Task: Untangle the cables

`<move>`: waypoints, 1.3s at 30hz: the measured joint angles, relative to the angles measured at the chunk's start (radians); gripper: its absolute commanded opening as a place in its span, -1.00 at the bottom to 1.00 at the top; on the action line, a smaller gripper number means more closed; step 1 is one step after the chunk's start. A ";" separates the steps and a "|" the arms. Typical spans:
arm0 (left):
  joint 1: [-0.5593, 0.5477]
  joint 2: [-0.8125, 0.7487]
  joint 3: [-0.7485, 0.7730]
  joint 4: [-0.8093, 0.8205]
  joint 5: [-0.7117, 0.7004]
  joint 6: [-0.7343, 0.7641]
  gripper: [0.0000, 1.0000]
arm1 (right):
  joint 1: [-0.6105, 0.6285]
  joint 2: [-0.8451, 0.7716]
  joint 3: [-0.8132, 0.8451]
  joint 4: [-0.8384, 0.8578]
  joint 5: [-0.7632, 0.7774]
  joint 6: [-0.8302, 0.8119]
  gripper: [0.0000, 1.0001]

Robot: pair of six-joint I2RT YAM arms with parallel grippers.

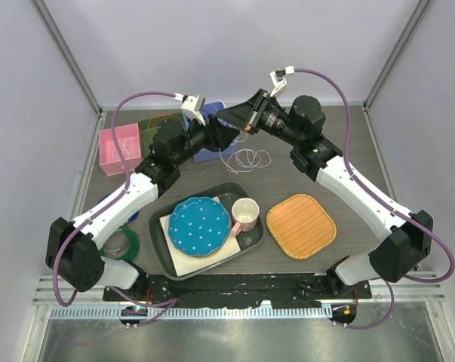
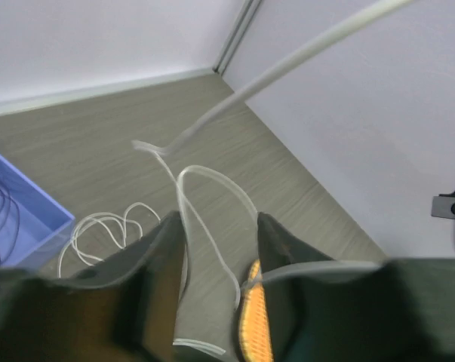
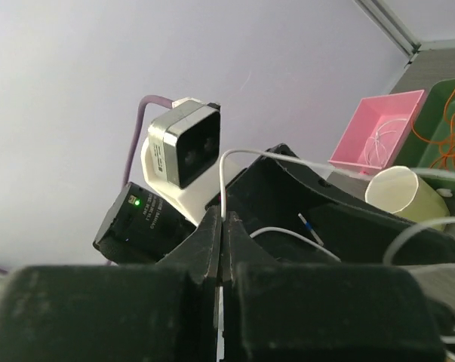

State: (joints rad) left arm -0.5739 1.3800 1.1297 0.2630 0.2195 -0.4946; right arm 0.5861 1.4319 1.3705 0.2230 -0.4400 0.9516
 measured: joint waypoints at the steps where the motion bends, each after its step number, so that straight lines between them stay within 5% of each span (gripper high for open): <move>1: 0.000 0.002 0.001 -0.004 0.000 -0.002 -0.68 | 0.000 0.000 0.000 0.000 0.000 0.004 -0.99; 3: 0.000 0.004 0.001 -0.014 0.001 0.001 -1.00 | 0.007 0.000 0.000 -0.002 0.000 0.009 -0.99; 9: -0.005 -0.031 -0.049 -0.005 -0.010 0.008 -1.00 | 0.027 0.000 0.000 -0.023 0.013 -0.003 -0.86; 16: -0.006 -0.133 -0.108 -0.031 -0.142 0.015 -1.00 | 0.027 -0.028 -0.012 -0.100 0.105 -0.043 0.48; 19: -0.006 -0.163 -0.108 -0.051 -0.237 0.030 -1.00 | 0.027 -0.087 -0.038 -0.153 0.190 -0.076 0.78; 32: 0.024 -0.163 -0.004 -0.210 -0.574 0.163 -1.00 | 0.026 -0.554 -0.359 -0.233 0.776 -0.277 0.88; 39: 0.189 -0.071 0.173 -0.237 -0.695 0.248 -1.00 | 0.026 -0.756 -0.604 -0.301 0.874 -0.363 0.88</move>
State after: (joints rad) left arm -0.3847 1.3090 1.3029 0.0265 -0.4751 -0.2466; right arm 0.6125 0.6762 0.7666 -0.0780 0.4335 0.5888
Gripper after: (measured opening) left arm 0.027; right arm 0.939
